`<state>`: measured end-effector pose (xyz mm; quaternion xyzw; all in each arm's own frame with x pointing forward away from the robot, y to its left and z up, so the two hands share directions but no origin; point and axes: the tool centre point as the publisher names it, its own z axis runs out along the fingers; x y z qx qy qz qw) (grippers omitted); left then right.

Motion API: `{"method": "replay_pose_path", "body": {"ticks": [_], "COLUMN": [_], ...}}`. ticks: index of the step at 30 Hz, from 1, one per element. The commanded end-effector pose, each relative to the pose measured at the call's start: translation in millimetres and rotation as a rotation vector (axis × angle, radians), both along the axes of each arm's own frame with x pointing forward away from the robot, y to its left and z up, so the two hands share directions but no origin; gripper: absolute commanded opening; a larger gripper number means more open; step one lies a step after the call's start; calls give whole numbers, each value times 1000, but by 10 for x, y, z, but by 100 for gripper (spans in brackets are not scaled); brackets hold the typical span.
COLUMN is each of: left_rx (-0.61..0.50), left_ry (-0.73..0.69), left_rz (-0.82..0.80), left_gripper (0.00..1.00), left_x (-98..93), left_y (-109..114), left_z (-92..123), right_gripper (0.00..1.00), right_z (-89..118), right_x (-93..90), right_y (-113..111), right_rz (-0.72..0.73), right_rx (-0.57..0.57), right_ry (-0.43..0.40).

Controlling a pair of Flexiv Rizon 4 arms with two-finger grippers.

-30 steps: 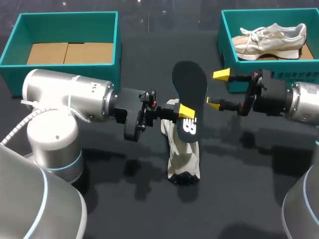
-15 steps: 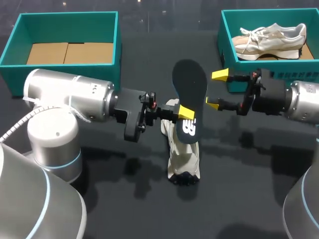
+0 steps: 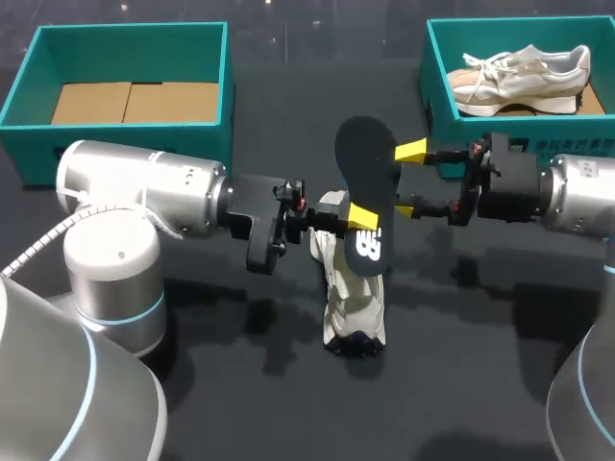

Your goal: Take the shoe out of the shoebox, open the shoe tongue, remove and reinsert the insole, then place the shoe into the shoebox

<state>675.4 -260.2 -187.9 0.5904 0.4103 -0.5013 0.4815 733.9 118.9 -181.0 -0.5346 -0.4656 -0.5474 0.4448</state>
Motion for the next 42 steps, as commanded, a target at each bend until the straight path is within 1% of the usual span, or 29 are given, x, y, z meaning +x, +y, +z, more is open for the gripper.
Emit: {"method": "replay_pose_path", "body": {"ticks": [1,2,4,6,8,9,12,14,16,19,22,24,28,34,35,37,39,42], "left_rx": [-1,-1,4,4,8,9,13,15,15,15,16,14,10,1,1,2,3,5], "left_ry": [2,3,4,8,13,15,19,20,21,23,22,22,20,22,21,21,21,22], "left_rz": [-6,-6,-3,-2,0,1,2,3,3,-3,-9,-14,-14,-4,-3,0,0,2], "left_gripper": [0,0,0,0,0,0,0,0,0,0,0,0,0,0,0,0,0,0], "left_x": [20,18,17,22,30,35,51,63,73,84,95,102,115,131,133,135,138,142], "left_y": [-32,-32,-32,-27,-21,-17,-18,-26,-31,-36,-39,-41,-43,-41,-41,-42,-44,-45], "left_z": [-36,-43,-62,-79,-98,-105,-119,-126,-131,-138,-140,-141,-133,-120,-119,-118,-118,-118], "right_gripper": [100,94,73,49,40,38,36,33,25,24,20,21,20,23,24,28,28,25], "right_z": [-13,-14,-14,-12,-8,-7,-2,2,6,9,10,10,10,3,2,1,-4,-13], "right_x": [-6,-3,4,6,-3,-6,-16,-24,-30,-33,-33,-31,-17,2,6,13,35,68], "right_y": [109,114,121,129,138,139,141,147,151,153,153,153,150,147,148,153,152,135], "right_rz": [1,4,10,15,18,19,27,32,36,46,52,55,58,64,65,65,64,63], "right_rx": [-26,-28,-29,-31,-32,-32,-35,-39,-43,-48,-50,-51,-53,-52,-51,-52,-53,-53], "right_ry": [-6,-8,-11,-18,-26,-28,-35,-39,-43,-45,-44,-43,-44,-43,-42,-42,-40,-37]}}
